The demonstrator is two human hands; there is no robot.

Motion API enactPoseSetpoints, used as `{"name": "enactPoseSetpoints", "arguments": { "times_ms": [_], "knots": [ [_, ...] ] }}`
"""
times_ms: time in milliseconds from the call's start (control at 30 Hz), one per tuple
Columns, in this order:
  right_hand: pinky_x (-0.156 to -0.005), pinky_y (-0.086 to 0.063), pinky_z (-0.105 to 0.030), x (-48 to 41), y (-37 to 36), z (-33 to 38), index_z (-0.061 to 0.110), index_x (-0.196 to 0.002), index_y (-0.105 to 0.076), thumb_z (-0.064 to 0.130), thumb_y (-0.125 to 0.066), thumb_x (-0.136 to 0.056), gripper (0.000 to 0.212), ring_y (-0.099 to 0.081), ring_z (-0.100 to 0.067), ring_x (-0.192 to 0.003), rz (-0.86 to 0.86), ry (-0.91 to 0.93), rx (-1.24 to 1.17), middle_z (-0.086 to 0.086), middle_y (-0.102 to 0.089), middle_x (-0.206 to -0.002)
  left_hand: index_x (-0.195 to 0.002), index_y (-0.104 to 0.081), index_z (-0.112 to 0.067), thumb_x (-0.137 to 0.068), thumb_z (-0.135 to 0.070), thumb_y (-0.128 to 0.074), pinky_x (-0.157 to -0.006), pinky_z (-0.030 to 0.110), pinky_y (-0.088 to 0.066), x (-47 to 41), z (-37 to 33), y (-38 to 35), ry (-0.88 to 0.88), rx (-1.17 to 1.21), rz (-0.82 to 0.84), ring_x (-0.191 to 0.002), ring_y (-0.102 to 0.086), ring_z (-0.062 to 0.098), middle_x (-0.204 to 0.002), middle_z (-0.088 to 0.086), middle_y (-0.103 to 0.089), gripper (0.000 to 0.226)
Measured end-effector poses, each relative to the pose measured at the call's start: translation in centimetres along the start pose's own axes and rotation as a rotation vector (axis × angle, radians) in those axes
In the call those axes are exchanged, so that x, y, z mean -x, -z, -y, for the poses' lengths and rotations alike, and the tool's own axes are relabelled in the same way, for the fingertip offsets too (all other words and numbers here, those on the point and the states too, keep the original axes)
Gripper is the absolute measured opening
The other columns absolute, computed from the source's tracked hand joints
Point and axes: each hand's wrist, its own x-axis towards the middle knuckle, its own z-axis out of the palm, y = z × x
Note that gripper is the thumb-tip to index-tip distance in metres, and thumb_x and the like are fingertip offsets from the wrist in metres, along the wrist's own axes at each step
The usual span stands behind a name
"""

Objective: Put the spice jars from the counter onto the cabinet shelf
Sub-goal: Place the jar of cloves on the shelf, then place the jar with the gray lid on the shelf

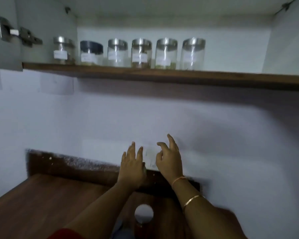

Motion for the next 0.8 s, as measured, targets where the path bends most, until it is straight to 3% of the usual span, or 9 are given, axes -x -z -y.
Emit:
{"name": "enactPoseSetpoints", "arguments": {
  "times_ms": [100, 267, 367, 500, 667, 800],
  "knots": [
    [-0.107, -0.042, -0.034, 4.5, -3.4, -2.3, 0.014, -0.122, -0.061, 0.012, -0.047, -0.091, 0.034, -0.036, -0.027, -0.136, 0.172, -0.094, 0.019, -0.006, -0.028, -0.154, -0.149, -0.011, -0.012, -0.096, -0.029, -0.039, -0.118, 0.044, -0.01, 4.2, 3.1, -2.7, 0.149, 0.003, 0.155, -0.146, -0.002, 0.032, -0.157, 0.019, 0.004, 0.062],
    [-0.101, -0.042, -0.035, 10.7, -8.5, -3.6, 0.016, -0.123, -0.058, 0.021, -0.048, -0.09, 0.034, -0.045, -0.028, -0.125, 0.496, -0.2, 0.046, -0.009, -0.04, -0.142, -0.15, -0.007, -0.012, -0.095, -0.031, -0.041, -0.116, 0.045, -0.015, 10.7, 5.7, -6.8, 0.339, -0.015, 0.449, -0.145, -0.005, 0.034, -0.157, 0.022, 0.002, 0.068],
    [-0.096, -0.041, -0.032, 13.4, -10.6, -3.1, 0.015, -0.12, -0.057, 0.03, -0.054, -0.09, 0.034, -0.05, -0.029, -0.117, 0.669, -0.204, 0.017, -0.011, -0.046, -0.131, -0.149, -0.013, -0.012, -0.096, -0.03, -0.041, -0.115, 0.044, -0.019, 13.0, 6.1, -8.2, 0.423, 0.011, 0.503, -0.144, -0.013, 0.034, -0.156, 0.021, -0.006, 0.063],
    [-0.079, -0.044, -0.03, 16.1, -12.3, -2.1, 0.015, -0.114, -0.055, 0.047, -0.058, -0.086, 0.043, -0.055, -0.021, -0.1, 0.868, -0.183, -0.07, -0.008, -0.051, -0.12, -0.148, -0.014, -0.01, -0.096, -0.025, -0.043, -0.114, 0.045, -0.022, 15.2, 6.7, -8.8, 0.546, 0.052, 0.57, -0.141, -0.02, 0.037, -0.155, 0.022, -0.01, 0.061],
    [-0.1, -0.044, -0.043, 17.5, -13.6, -0.9, 0.018, -0.128, -0.048, 0.057, -0.069, -0.072, 0.071, -0.05, -0.028, -0.118, 1.04, -0.172, -0.089, -0.008, -0.048, -0.129, -0.148, -0.011, -0.01, -0.094, -0.029, -0.045, -0.112, 0.051, -0.024, 17.2, 7.9, -8.8, 0.624, 0.124, 0.597, -0.14, -0.023, 0.037, -0.154, 0.019, -0.015, 0.066],
    [-0.11, -0.033, -0.044, 18.4, -14.6, -0.5, 0.012, -0.152, -0.013, 0.058, -0.072, -0.071, 0.11, -0.029, -0.036, -0.136, 1.144, -0.156, 0.025, -0.012, -0.024, -0.152, -0.149, -0.006, -0.007, -0.091, -0.027, -0.053, -0.114, 0.049, -0.021, 18.0, 8.4, -8.3, 0.668, 0.105, 0.65, -0.141, -0.022, 0.038, -0.154, 0.024, -0.011, 0.077]
  ]
}}
